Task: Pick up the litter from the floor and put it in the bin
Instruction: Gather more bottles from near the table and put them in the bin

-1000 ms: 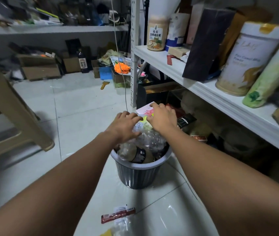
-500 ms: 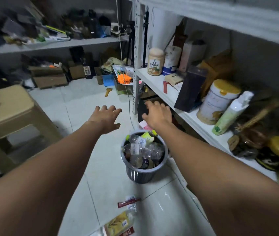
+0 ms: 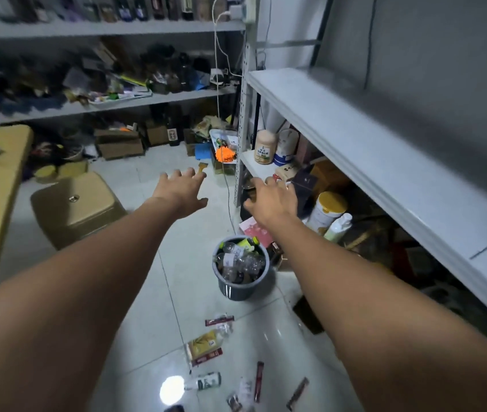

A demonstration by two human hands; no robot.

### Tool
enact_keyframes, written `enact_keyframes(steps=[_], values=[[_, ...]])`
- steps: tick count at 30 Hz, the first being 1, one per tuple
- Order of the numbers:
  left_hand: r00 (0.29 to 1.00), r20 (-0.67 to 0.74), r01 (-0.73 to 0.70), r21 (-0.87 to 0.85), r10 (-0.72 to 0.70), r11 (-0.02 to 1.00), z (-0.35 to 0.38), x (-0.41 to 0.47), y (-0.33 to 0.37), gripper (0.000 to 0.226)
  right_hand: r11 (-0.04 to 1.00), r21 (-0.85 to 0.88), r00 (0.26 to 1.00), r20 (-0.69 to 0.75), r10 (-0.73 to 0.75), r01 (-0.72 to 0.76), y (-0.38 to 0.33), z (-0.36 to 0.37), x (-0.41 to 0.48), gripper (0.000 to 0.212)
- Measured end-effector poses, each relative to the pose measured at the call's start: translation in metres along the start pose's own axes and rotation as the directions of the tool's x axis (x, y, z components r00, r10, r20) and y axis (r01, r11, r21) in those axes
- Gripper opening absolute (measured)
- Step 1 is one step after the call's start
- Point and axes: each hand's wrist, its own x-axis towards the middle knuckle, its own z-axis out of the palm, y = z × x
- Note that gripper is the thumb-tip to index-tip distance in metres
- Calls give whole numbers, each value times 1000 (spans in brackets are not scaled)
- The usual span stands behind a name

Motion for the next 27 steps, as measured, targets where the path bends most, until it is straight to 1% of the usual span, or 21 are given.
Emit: enact_keyframes(steps=[5,9,11,15,19,24,27], values=[[1000,13,7,-6,-7,1000,-53,-61,12,73,999,15,999,8,-41,41,2,-61,-56,55],[999,47,6,-31,-5,999,-68,-110,17,77,997,42,996,51,-71,69,2,-80,-100,62],[998,56,-8,-46,10,999,-72,-134,18,77,997,57,996,64,-61,57,2,-86,-123,64],[998,8,-58,-78,59,995,-79,-183,11,74,996,85,1000,27,-5,3,-9,-89,-176,65],[996,-26,-89,-75,87,993,-70,-234,2,72,997,69,999,14,44,-45,-24,-80,-234,64],[992,23,-125,-30,126,992,-54,-283,5,73,996,38,996,45,83,-85,-24,-73,-291,65],[991,0,-132,-48,132,990,-54,-298,11,73,993,34,994,21,112,-112,-23,-81,-309,65]])
